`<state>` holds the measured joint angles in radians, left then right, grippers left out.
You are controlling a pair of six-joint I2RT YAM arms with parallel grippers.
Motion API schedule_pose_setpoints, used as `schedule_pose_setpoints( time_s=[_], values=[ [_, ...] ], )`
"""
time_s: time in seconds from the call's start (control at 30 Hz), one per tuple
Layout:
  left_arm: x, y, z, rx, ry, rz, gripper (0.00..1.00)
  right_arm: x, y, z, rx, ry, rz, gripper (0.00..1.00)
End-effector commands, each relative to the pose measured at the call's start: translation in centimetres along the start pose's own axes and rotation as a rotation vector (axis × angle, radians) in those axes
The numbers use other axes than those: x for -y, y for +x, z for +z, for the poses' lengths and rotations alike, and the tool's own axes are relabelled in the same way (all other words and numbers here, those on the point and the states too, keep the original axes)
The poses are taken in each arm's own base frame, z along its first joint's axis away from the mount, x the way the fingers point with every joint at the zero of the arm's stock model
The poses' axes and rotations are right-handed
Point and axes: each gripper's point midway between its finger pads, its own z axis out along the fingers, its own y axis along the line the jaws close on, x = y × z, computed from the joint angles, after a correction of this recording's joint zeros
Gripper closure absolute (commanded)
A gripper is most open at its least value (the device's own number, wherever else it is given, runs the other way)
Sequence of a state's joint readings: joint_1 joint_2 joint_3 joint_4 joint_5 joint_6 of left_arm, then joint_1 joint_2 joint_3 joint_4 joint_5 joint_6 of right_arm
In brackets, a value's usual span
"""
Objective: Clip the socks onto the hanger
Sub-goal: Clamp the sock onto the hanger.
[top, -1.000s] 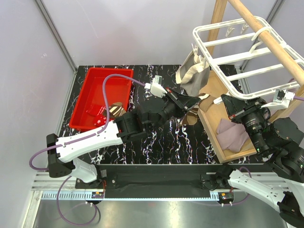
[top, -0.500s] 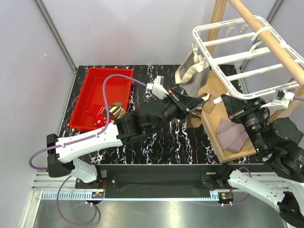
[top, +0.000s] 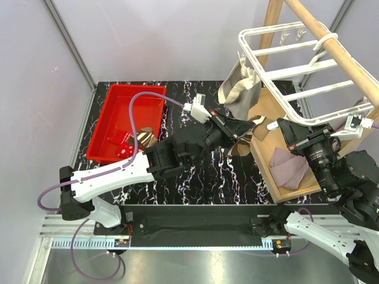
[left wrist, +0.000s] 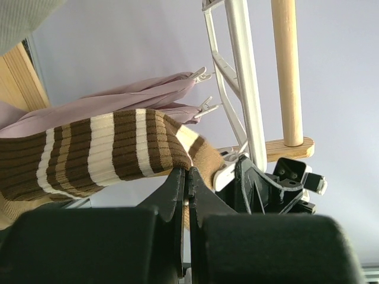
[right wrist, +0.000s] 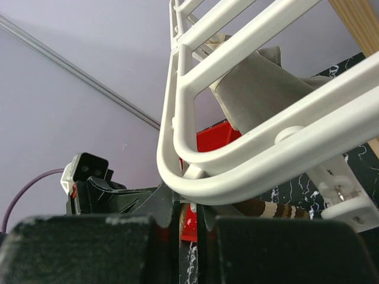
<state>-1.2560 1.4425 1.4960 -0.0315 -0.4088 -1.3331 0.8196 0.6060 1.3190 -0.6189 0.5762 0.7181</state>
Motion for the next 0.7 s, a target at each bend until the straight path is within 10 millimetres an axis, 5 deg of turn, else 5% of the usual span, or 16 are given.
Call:
schedule_pose_setpoints(
  time_s=[0.0, 0.67],
  values=[
    [3.5, -1.0, -0.2, 0.039, 0.085, -0.034, 1.0, -0.7, 1.7, -0.1, -0.07, -0.046, 0.052, 1.0],
    [4.1, -0.3, -0.5, 0.025, 0.105, -0.036, 1.0, 0.1, 2.9, 0.5, -0.084, -0.024, 0.036, 0.97]
  ],
)
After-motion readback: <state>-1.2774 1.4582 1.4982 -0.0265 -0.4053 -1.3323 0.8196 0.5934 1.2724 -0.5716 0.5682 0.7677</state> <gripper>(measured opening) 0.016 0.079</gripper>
